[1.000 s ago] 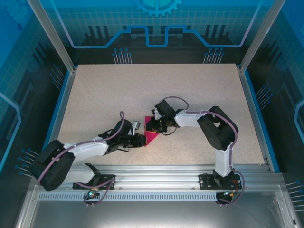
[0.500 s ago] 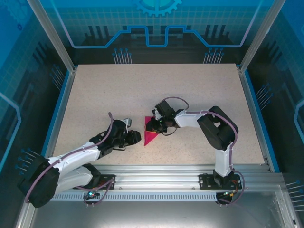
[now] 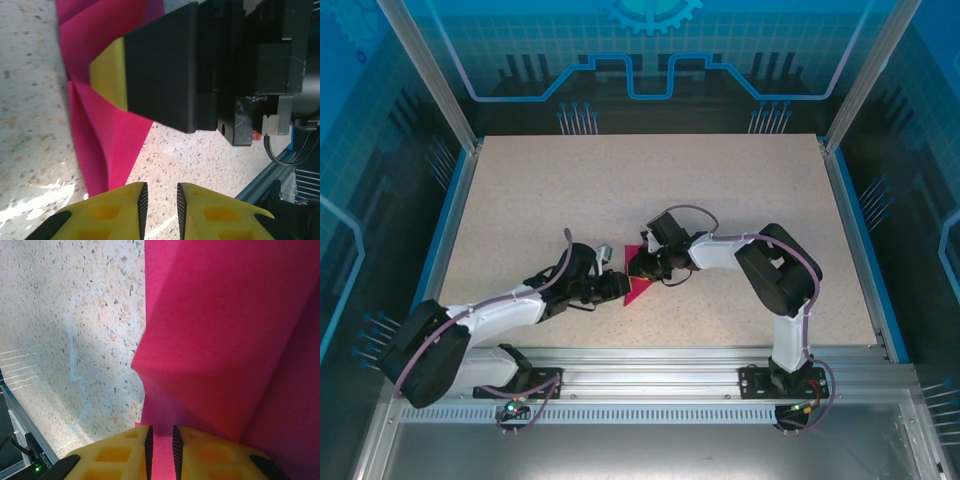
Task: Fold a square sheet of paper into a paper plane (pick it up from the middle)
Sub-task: Fourth fold the wing at the center of the table.
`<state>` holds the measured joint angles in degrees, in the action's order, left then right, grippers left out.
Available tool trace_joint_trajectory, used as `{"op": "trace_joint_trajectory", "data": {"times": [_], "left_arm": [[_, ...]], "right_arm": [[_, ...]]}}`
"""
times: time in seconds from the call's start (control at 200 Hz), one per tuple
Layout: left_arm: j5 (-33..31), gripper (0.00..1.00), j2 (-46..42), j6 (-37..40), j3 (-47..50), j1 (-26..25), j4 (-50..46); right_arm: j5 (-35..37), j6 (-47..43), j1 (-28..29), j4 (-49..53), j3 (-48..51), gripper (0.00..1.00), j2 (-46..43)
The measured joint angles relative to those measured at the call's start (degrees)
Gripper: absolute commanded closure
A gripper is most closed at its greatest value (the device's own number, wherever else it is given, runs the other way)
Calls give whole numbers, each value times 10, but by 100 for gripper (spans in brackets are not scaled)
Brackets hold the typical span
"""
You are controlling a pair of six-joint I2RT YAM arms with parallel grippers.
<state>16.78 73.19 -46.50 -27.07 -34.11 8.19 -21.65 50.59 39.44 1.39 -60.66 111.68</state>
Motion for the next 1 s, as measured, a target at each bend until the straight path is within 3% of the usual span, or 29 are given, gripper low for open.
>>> {"op": "trace_joint_trajectory", "data": {"times": [0.39,1.0], "left_arm": [[9,78,102,-2,-17,0,31],[22,78,128,-43,32,-1,113]], "right_arm": [[0,0,0,-5,3,79,0],[0,0,0,-4,3,79,-1]]}}
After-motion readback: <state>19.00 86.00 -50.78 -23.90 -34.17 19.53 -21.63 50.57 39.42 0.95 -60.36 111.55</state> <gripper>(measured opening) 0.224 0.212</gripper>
